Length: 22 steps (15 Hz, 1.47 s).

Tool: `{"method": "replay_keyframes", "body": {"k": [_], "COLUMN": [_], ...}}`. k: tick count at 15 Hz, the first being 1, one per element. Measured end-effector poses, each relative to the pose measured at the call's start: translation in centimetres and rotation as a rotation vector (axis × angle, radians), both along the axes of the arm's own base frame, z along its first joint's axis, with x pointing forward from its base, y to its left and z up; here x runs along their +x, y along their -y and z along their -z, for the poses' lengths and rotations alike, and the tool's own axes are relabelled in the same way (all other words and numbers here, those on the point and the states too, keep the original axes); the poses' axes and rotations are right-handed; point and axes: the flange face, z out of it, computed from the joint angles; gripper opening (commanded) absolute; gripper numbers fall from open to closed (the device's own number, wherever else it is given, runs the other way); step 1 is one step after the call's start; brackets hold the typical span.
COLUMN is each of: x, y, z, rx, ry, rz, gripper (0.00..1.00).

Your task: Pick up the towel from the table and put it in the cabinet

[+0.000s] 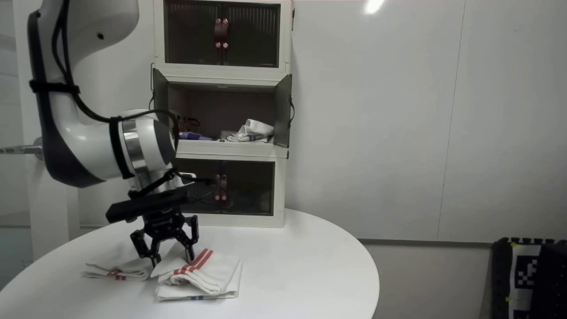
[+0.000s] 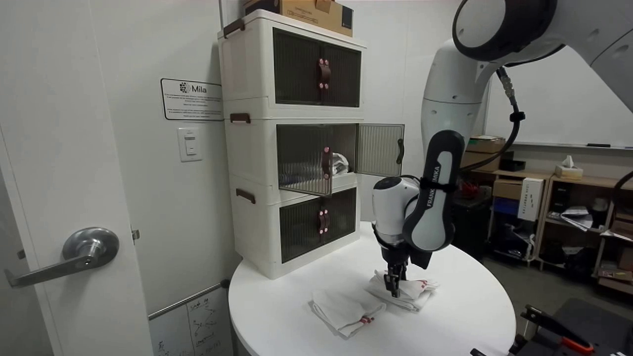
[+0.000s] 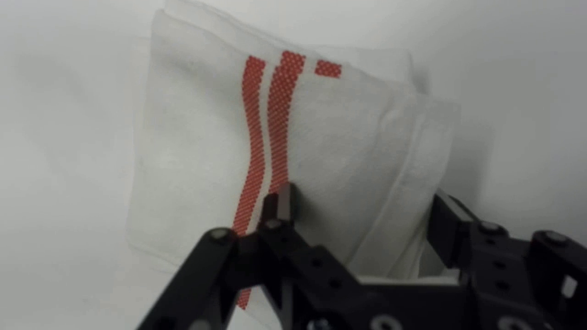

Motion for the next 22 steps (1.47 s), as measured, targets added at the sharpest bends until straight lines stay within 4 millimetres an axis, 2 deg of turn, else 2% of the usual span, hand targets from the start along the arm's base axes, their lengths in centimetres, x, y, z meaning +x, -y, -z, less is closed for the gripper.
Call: {"method": "replay_keyframes", "body": {"k": [4,5,9,16,19,22], "x": [0.1,0.2,0.5,0.9,1.9,3.2], "y": [0.1,0.1,0.2,1.9,1.4,0.6], "z": [0.4,0.4,-0.3,-3.7,-5.3,-7.9], "rx": [-0.012,-0.012,0.022,0.255,0.35,0.434], "ry": [-0.003,0.0,0.045,0.198,0.23,0.281], "rz": [-0.001,0.002,0.007,0.126,0.154,0.177], "gripper": [0.06,0.02,0.03,0.03,0.03,0.03]}}
